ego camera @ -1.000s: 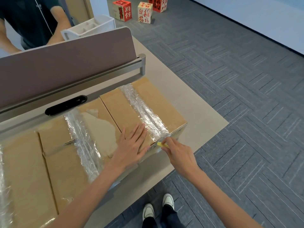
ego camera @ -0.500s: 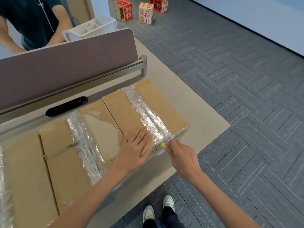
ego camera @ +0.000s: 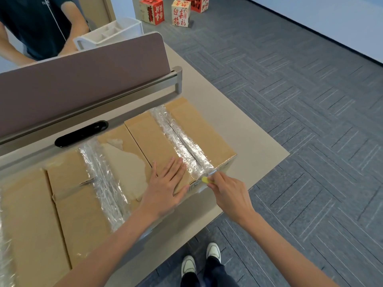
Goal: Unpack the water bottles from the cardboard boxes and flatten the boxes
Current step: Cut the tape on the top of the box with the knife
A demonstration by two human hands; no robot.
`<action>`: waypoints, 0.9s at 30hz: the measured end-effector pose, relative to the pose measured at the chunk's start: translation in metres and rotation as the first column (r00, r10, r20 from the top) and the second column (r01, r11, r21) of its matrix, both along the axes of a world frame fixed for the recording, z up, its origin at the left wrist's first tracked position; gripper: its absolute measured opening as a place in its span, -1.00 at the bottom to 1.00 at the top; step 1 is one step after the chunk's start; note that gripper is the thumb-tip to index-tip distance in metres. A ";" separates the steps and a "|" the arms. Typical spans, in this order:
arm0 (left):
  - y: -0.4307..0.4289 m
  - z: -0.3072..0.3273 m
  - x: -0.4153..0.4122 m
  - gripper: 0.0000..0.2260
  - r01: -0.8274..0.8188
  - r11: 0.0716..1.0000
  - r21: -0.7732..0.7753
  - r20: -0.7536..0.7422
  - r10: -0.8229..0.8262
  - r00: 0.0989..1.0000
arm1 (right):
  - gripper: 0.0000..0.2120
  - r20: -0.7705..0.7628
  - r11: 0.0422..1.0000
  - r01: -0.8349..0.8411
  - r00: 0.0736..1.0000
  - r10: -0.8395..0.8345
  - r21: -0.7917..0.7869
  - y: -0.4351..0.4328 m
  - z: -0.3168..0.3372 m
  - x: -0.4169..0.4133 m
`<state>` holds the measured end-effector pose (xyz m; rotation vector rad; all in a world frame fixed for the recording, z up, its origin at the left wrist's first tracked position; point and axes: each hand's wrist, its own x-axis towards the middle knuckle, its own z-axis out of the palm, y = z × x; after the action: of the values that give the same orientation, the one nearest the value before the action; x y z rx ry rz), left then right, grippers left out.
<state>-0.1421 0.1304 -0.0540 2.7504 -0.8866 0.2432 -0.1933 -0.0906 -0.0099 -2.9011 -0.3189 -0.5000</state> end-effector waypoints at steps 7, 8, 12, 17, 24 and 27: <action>0.000 0.001 -0.001 -0.45 -0.005 1.000 -0.005 0.013 0.005 1.000 | -0.81 -0.001 1.000 -0.013 1.000 0.013 0.014 -0.004 0.001 0.001; 0.000 0.001 -0.001 -0.46 -0.006 1.000 -0.012 0.019 0.007 1.000 | -0.81 0.005 1.000 -0.014 1.000 0.014 0.011 -0.005 0.001 0.002; -0.001 0.003 0.000 -0.45 -0.001 1.000 -0.019 0.026 0.002 1.000 | -0.84 -0.014 1.000 -0.010 1.000 0.011 0.016 -0.007 0.003 0.003; -0.001 0.002 -0.001 -0.45 -0.007 1.000 -0.008 0.041 0.007 0.999 | -0.85 -0.034 1.000 0.008 0.999 -0.008 0.008 -0.010 0.002 0.000; 0.001 0.000 0.000 -0.44 -0.010 1.000 0.011 0.018 0.010 1.000 | -0.85 -0.051 1.000 0.009 0.999 -0.009 0.000 -0.017 0.005 0.001; 0.000 -0.001 0.000 -0.44 -0.010 1.000 0.010 0.019 0.010 1.000 | -0.85 -0.039 0.999 0.027 0.999 -0.028 -0.026 -0.014 0.006 0.001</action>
<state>-0.1421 0.1304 -0.0545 2.7671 -0.8809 0.2675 -0.1919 -0.1044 -0.0042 -2.9399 -0.2815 -0.4456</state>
